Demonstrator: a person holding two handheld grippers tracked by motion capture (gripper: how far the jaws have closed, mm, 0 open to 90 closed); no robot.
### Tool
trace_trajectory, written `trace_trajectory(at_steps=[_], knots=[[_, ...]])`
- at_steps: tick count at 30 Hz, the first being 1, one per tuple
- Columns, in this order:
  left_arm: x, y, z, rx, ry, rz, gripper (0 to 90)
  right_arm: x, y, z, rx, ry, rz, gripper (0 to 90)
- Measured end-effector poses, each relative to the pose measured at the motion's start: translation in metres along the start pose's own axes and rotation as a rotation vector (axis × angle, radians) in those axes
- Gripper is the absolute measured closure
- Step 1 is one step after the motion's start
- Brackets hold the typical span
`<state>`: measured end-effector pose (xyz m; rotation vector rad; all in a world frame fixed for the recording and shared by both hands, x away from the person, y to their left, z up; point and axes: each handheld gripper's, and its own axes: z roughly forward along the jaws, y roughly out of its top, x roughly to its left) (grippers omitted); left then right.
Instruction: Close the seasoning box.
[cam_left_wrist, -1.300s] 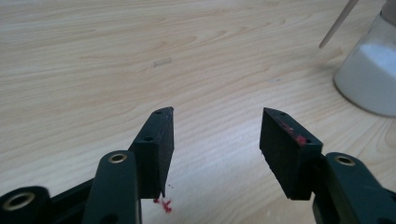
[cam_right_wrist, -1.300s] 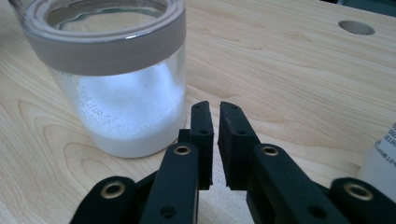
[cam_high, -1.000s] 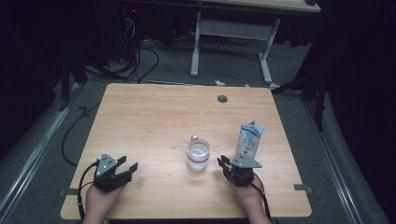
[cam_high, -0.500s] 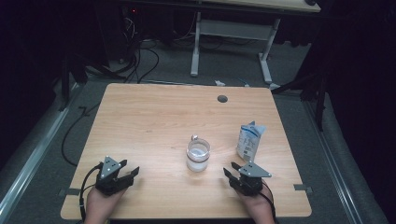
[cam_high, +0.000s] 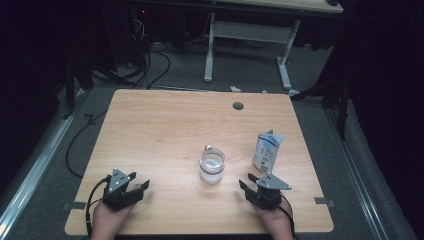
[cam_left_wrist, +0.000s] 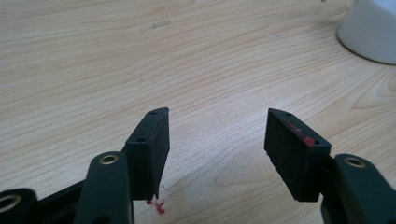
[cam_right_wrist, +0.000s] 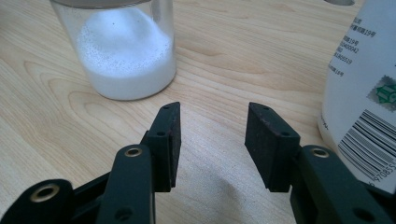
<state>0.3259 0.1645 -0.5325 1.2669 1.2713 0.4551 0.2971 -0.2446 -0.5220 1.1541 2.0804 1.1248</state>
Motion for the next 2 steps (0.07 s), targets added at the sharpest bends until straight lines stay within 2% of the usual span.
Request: trace_trajectory(at_steps=[2], knots=[[-0.0001,-0.0002,-0.0002,0.002,-0.002,0.001,40.8,0.0001,0.0007,0.0004,-0.001,-0.002,-0.004,53.9]])
